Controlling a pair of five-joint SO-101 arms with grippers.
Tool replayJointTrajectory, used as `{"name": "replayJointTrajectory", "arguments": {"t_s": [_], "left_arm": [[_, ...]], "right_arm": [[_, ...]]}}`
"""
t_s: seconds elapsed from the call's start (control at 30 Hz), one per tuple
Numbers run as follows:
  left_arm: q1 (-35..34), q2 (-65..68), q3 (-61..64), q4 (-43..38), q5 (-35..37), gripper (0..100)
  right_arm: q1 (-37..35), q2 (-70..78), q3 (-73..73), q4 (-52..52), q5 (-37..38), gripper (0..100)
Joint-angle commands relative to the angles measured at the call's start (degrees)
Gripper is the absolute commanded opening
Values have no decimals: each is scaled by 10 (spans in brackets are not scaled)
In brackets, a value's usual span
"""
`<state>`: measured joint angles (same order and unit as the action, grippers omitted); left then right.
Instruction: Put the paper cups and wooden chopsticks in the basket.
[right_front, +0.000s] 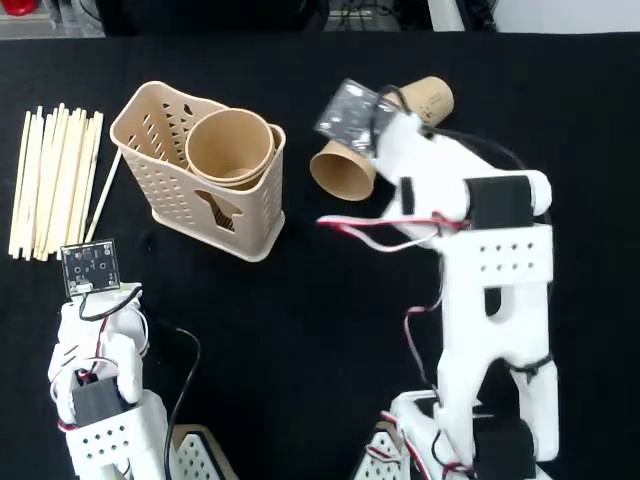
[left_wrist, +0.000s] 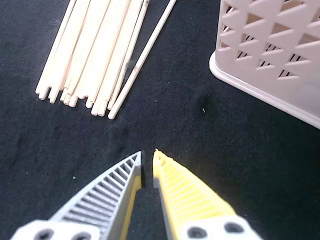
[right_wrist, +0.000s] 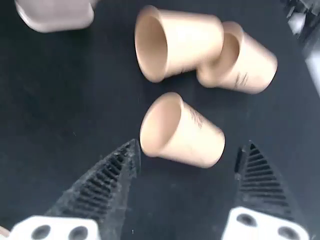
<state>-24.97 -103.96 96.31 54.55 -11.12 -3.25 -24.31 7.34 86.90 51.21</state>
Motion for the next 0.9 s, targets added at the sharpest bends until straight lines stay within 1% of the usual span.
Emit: {"name": "replayJointTrajectory", "arguments": {"t_s": [0.0, 0.13, 0.2, 0.4, 0.6, 0.77, 0.83, 0.87], "left_arm": [[-4, -5, 10, 4, 2, 55], [-4, -5, 10, 4, 2, 55], [-4, -5, 10, 4, 2, 55], [-4, -5, 10, 4, 2, 55], [-4, -5, 10, 4, 2, 55], [-4, -5, 10, 4, 2, 55], [-4, -5, 10, 4, 2, 55], [-4, -5, 10, 4, 2, 55]], "right_arm": [[60, -18, 124, -123, 33, 319], [88, -20, 247, -284, 49, 319], [93, -20, 290, -341, 50, 319], [93, -18, 368, -433, 51, 319], [120, -12, 452, -582, 62, 317], [133, 24, 467, -643, 76, 309], [147, 43, 466, -673, 85, 281], [152, 53, 467, -681, 105, 266]]}}
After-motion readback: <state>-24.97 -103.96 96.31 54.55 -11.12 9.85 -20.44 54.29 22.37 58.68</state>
